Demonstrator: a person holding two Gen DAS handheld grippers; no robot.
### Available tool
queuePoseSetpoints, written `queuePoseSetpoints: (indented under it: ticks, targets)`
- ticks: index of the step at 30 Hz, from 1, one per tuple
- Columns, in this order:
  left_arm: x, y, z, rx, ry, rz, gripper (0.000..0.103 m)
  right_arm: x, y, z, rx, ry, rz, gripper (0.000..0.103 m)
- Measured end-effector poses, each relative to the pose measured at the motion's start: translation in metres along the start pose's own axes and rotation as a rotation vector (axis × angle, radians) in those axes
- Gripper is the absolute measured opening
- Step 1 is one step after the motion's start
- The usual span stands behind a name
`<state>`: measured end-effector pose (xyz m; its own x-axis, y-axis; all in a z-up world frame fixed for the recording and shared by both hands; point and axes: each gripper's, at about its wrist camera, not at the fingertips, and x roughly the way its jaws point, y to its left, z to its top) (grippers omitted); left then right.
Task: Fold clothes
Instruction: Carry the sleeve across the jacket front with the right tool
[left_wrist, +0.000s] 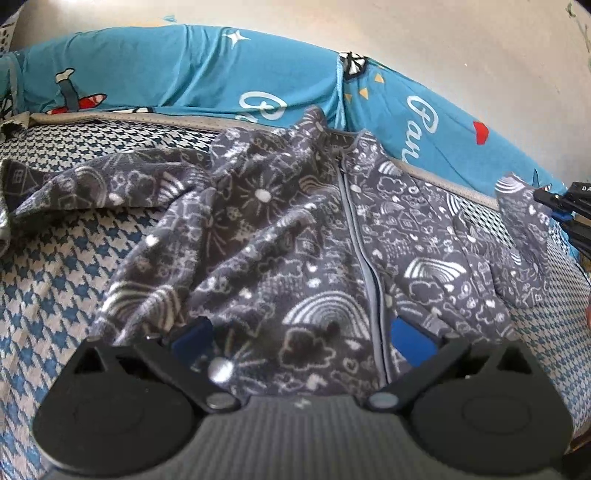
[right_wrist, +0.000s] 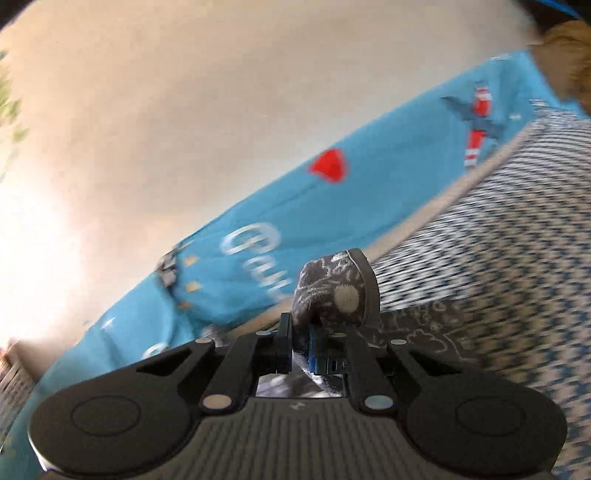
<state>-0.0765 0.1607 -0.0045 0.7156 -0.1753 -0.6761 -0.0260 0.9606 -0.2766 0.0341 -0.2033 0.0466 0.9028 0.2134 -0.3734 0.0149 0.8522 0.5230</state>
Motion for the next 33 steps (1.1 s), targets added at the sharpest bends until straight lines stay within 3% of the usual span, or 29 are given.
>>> queuePoseSetpoints:
  ticks: [9,16,27,30,31,33]
  targets:
    - [-0.005,0.020,0.005,-0.098,-0.016,0.017,0.103,0.020,0.071,-0.041,-0.148,0.086,0.197,0.009]
    - [-0.009,0.035,0.006,-0.141,-0.029,0.036,0.103,0.042,0.101,-0.068,-0.211,0.144,0.220,0.009]
    - [-0.018,0.053,0.008,-0.192,-0.051,0.062,0.103,0.056,0.119,-0.081,-0.274,0.146,0.220,0.009]
    - [-0.020,0.058,0.008,-0.198,-0.061,0.083,0.103,0.053,0.129,-0.081,-0.254,0.142,0.299,0.009]
    - [-0.020,0.059,0.008,-0.206,-0.066,0.093,0.103,0.052,0.134,-0.083,-0.262,0.131,0.334,0.012]
    - [-0.020,0.063,0.009,-0.220,-0.070,0.111,0.103,0.051,0.143,-0.093,-0.310,0.107,0.383,0.032]
